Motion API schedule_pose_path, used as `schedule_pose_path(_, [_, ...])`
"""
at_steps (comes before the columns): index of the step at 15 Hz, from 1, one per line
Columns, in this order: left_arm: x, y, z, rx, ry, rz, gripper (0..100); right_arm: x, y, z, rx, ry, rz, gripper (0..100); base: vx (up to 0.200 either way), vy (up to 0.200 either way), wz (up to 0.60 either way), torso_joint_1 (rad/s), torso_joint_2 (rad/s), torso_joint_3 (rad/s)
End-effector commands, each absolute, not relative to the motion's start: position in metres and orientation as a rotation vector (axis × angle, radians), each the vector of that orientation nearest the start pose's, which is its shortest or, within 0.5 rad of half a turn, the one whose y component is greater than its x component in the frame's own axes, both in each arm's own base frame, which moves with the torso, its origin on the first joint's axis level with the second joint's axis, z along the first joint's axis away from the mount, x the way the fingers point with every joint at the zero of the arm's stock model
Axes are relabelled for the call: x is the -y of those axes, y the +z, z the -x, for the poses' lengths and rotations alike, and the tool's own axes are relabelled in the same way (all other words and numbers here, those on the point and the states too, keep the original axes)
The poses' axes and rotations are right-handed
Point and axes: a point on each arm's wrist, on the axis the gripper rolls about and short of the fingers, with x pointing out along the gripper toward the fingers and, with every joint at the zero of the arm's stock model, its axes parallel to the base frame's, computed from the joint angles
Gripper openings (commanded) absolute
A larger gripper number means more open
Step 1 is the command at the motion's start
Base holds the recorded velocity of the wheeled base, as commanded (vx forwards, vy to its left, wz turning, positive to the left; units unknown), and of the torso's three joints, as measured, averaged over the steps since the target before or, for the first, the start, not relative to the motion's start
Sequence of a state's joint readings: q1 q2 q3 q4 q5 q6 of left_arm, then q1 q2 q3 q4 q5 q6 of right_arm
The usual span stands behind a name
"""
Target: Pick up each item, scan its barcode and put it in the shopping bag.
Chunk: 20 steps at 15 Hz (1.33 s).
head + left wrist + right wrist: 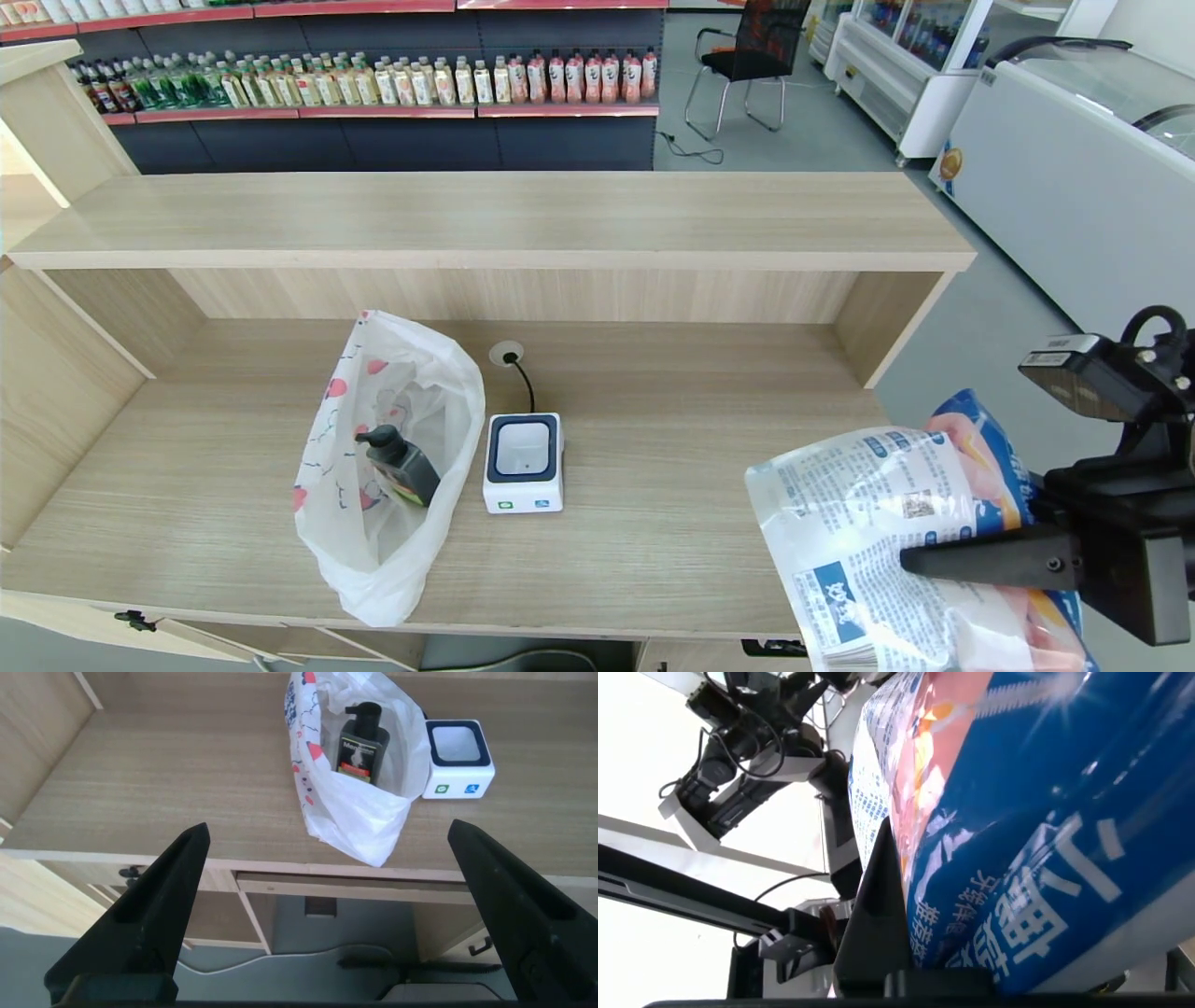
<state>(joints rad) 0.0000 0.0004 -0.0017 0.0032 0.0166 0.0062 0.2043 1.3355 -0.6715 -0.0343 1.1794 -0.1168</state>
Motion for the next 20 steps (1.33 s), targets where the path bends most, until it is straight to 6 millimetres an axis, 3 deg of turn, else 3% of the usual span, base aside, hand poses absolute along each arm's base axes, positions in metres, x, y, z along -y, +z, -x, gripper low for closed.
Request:
schedule_pose_path(1, [0.000,0.076,0.023,-0.002,0.017,-0.006,100,-0.063,0.192,-0.181,-0.529,1.387,-0.221,0,0.000,0.000,0.00,0.000,0.00,0.000])
schedule_pose_path(20, [0.000,0.076,0.023,-0.002,0.017,-0.006,100,-0.065,0.197,-0.191,-0.503,1.383,-0.203,0,0.000,0.000,0.00,0.000,0.00,0.000])
